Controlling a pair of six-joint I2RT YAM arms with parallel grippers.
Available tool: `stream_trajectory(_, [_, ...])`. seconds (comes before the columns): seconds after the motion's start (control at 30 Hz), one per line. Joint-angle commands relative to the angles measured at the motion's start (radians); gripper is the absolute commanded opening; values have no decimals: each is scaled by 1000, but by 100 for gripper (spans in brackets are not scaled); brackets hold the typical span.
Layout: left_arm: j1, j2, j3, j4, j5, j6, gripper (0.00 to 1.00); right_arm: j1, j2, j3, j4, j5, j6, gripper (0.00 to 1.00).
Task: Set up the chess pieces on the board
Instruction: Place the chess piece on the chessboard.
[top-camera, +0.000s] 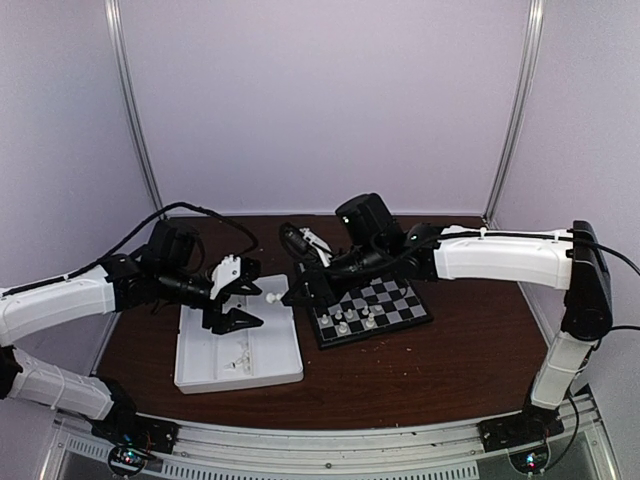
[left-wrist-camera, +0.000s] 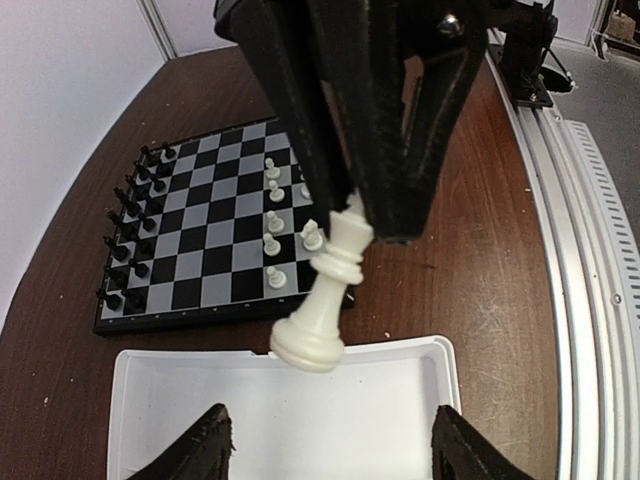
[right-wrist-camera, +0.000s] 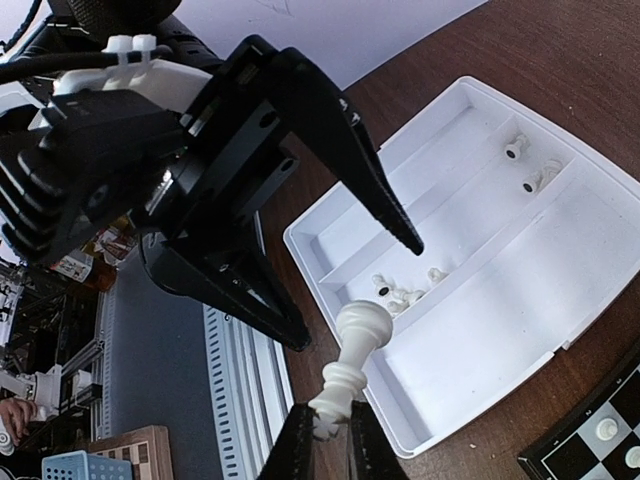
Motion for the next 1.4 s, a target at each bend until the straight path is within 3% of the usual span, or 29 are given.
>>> stream_trajectory(0.0, [-9,19,36,46,-21,43,69,11,-17,27,-6,-38,-7,5])
stream_trajectory(0.23, [-14,34,34,96,-2,37,67,18,3,33,3,-52,-3,5])
stream_trajectory(0.5, [-16,20,22,109,47,44,56,19,14,40,26,-61,13,5])
stream_trajectory(0.67, [-19,5,8,131,61,42,61,19,27,43,32,-68,20,5])
stream_trajectory(0.83, [-20,0,5,139,86,46,59,19,32,45,31,-67,19,5])
stream_trajectory(1.07, [-22,1,2,138,105,49,38,19,31,48,30,-66,19,5])
stream_trajectory(1.37, [-22,-2,1,136,93,52,25,19,31,49,29,-62,21,7])
